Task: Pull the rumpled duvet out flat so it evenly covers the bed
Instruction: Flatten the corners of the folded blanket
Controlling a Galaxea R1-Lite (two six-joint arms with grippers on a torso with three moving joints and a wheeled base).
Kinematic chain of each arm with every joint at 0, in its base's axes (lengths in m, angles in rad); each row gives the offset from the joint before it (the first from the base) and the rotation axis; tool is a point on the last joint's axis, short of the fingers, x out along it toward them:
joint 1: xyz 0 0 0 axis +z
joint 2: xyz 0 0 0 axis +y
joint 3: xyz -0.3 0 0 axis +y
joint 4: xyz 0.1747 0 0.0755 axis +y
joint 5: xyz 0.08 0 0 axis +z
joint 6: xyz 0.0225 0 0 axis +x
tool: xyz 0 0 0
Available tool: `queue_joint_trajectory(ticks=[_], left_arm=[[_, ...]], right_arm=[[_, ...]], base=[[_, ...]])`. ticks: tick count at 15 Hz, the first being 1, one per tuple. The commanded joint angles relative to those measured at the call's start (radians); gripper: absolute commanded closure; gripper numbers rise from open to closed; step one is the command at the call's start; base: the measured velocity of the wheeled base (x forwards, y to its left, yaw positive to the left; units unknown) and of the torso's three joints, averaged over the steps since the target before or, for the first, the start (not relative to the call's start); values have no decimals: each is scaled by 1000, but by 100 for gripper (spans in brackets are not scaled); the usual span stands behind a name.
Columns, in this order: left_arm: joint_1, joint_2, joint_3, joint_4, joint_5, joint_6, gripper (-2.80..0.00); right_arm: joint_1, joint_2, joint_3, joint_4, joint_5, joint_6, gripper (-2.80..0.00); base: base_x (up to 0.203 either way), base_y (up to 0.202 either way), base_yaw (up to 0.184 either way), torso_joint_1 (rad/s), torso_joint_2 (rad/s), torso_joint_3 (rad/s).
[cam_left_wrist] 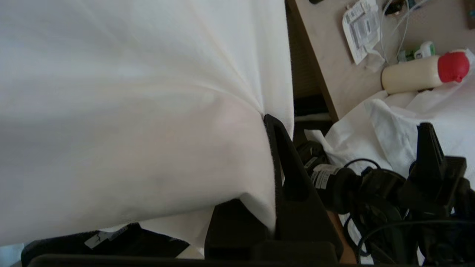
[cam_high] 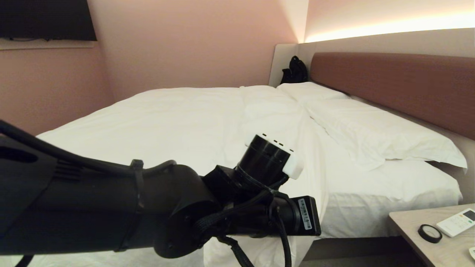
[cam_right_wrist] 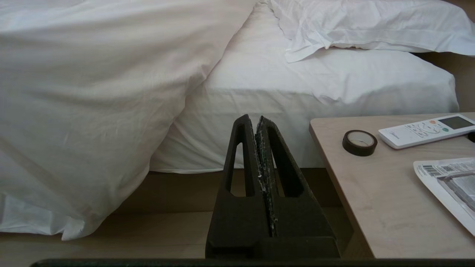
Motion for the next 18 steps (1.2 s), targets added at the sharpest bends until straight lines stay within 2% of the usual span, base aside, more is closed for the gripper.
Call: queue_joint_trajectory(ticks=[1,8,12,13,18], left_arm=[[-8,8,8,1,-21,-6,0],[-8,42,2,-2,-23,-4,0],[-7,49,2,-51,-14,-4,0],[-7,48,1,-52,-14,-4,-280],[-15,39,11,-40,-21,-3,-280]], right_arm=[[0,1,0,0,0,-1,0],[0,1,0,0,0,-1,0],[0,1,0,0,0,-1,0],[0,1,0,0,0,1,0],[0,1,0,0,0,1,0]], base=[[0,0,0,0,0,0],[0,0,0,0,0,0],[0,0,0,0,0,0],[0,0,0,0,0,0],[0,0,0,0,0,0]])
